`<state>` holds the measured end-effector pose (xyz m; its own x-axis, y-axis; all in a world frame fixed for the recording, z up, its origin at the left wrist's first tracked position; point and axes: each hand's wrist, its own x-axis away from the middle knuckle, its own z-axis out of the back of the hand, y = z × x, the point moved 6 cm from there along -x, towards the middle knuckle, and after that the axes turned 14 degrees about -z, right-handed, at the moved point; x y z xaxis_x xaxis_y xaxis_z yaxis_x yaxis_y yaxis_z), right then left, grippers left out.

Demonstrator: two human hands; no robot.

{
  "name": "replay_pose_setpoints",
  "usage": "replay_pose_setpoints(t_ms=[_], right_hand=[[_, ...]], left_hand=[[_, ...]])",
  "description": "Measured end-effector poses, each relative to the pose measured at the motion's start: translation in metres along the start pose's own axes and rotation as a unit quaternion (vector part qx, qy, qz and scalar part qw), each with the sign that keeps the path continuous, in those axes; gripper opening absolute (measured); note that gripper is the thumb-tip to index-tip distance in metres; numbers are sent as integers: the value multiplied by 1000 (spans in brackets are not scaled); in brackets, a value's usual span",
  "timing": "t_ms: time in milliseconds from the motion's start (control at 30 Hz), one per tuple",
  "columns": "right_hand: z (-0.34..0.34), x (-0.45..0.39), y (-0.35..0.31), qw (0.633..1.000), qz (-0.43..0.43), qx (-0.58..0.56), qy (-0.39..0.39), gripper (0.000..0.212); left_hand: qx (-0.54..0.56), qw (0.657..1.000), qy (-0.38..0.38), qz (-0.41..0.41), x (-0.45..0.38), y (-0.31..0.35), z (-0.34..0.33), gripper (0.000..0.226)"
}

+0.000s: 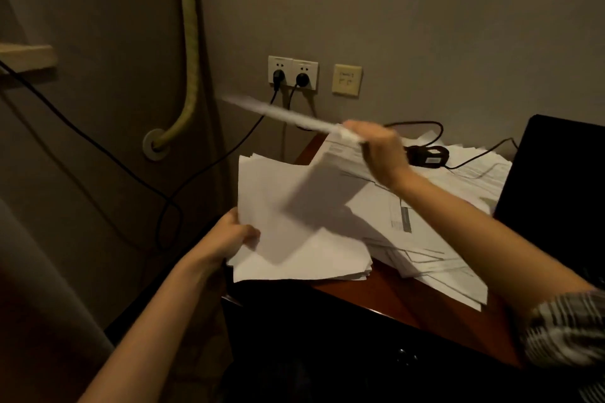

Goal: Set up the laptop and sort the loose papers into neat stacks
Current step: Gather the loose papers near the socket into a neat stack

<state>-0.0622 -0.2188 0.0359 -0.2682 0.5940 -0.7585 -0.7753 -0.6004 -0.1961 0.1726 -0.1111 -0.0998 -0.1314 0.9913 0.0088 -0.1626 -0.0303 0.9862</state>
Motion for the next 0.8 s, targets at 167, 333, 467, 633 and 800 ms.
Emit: replay_pose_setpoints(t_ms=[167,333,467,633,800], right_hand=[[-33,100,-5,970,-11,-143,-194,30],[-48,134,-1,916,-55,-203,-342,42],[-43,117,-9,904,-98,-217,-354,33],[-46,119,-12,905,-158,-94,-383,51],[-18,125,20,750,-518,-369,-183,63]], left_hand=[[122,992,4,34,15,-16,14,16],[237,961,-67,123,20,-26,22,75],[173,963,-130,161,10,-11,13,64],[-45,991,-111,58,1,6,6,28],[68,991,-56,-100,9,33,9,27]])
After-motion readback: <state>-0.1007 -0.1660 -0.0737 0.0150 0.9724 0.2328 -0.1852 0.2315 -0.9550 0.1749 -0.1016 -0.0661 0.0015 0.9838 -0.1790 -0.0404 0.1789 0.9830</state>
